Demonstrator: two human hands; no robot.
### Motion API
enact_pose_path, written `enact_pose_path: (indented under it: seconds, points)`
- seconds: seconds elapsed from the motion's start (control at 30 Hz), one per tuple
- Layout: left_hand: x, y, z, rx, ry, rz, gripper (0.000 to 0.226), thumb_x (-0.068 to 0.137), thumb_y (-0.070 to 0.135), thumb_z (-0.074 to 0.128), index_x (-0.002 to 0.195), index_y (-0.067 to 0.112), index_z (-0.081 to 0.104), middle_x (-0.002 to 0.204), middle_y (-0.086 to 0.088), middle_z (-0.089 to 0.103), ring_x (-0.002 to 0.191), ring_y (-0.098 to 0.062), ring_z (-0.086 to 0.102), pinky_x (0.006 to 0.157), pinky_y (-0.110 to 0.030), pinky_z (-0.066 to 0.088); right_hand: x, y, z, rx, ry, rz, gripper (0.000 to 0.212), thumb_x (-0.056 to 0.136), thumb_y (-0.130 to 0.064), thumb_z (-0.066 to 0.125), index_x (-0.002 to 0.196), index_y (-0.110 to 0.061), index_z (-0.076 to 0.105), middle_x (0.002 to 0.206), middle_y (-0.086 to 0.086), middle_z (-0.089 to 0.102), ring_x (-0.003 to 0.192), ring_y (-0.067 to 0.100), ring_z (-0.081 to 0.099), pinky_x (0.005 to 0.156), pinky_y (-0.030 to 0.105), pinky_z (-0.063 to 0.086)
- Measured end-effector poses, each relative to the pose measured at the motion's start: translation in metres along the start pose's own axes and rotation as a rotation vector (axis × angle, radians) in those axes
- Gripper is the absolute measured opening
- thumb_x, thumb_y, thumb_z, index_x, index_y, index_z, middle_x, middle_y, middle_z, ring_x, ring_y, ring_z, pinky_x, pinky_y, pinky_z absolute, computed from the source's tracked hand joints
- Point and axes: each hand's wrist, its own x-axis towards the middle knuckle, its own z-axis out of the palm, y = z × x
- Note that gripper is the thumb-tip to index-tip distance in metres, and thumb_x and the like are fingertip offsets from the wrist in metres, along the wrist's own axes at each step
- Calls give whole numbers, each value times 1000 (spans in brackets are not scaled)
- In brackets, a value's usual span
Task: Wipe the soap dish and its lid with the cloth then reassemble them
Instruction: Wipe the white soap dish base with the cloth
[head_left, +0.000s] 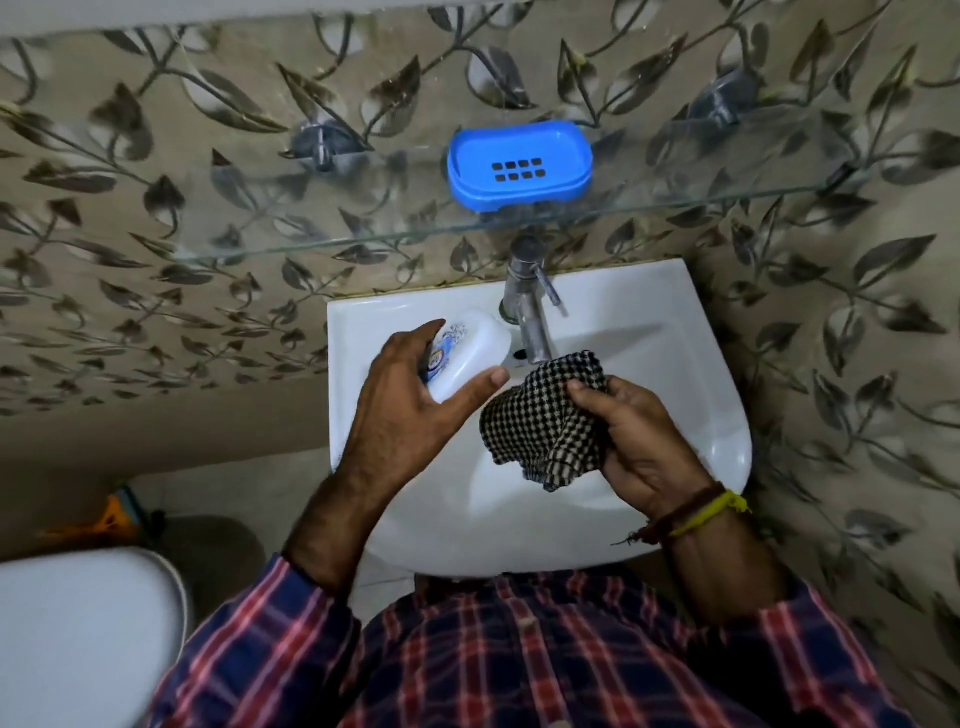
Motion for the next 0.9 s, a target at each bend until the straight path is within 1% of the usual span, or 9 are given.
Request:
enact_pose_path:
  seconds: [0.13, 0.2, 0.27, 0.37, 0.5, 0.63, 0.7, 0.8, 0.9]
  points:
    - [-4, -15, -18, 5, 51, 34, 101, 59, 90, 65, 134, 22, 61, 121, 3, 63, 110, -10, 60, 91, -32, 58, 10, 8, 18, -108, -15, 16, 30, 97, -4, 54, 123, 9, 52, 117, 30, 65, 99, 39, 67, 85, 57, 56]
    - [-7, -24, -29, 34, 78, 55, 101, 60, 89, 65, 134, 21, 61, 120, 3, 64, 110, -12, 59, 89, -35, 58, 19, 13, 38, -140, -8, 8, 31, 97, -4, 54, 126, 7, 51, 118, 28, 64, 105, 41, 65, 89, 55, 54]
    - [-8, -31, -40, 54, 84, 45, 100, 61, 86, 69, 135, 19, 61, 120, 1, 63, 113, -17, 59, 92, -41, 57, 31, 20, 63, -151, -11, -9, 29, 98, -4, 53, 125, 6, 52, 115, 26, 64, 100, 37, 64, 87, 52, 53]
    - [-5, -38, -55, 80, 99, 33, 98, 60, 75, 73, 136, 14, 61, 121, -4, 63, 114, -23, 60, 97, -46, 53, 52, 28, 105, -148, -22, -29, 26, 97, -2, 52, 121, 7, 54, 111, 28, 62, 98, 36, 62, 89, 56, 51]
    - [-1, -42, -79, 107, 145, 39, 98, 62, 71, 77, 140, 15, 57, 129, -4, 62, 118, -24, 59, 101, -43, 51, 84, 24, 158, -146, -103, -66, 24, 96, -4, 53, 115, 9, 58, 106, 28, 64, 89, 37, 64, 73, 49, 54]
    - [2, -49, -97, 116, 209, 78, 87, 65, 53, 90, 136, 14, 60, 126, -5, 64, 115, -22, 60, 101, -37, 50, 129, 20, 187, -3, -116, -35, 27, 94, -2, 56, 119, 7, 57, 114, 26, 65, 94, 35, 65, 87, 52, 54]
    - [2, -51, -100, 123, 196, 87, 86, 66, 54, 90, 135, 14, 60, 126, -6, 65, 116, -23, 59, 101, -38, 49, 153, 27, 181, -256, -15, -45, 33, 92, -5, 60, 122, 9, 59, 119, 26, 65, 97, 30, 65, 91, 48, 54]
    - [3, -52, -99, 156, 150, 79, 92, 64, 64, 81, 138, 14, 59, 128, -5, 64, 118, -25, 59, 103, -42, 47, 174, 38, 159, -637, 240, -162, 36, 86, -2, 67, 121, 5, 62, 130, 24, 61, 118, 33, 60, 106, 41, 44]
    - [7, -51, -94, 158, 130, 96, 92, 63, 69, 77, 138, 18, 59, 128, -3, 64, 117, -24, 58, 104, -41, 47, 165, 44, 156, -799, 246, -410, 34, 81, 1, 69, 114, 8, 65, 119, 25, 66, 112, 36, 62, 101, 40, 46]
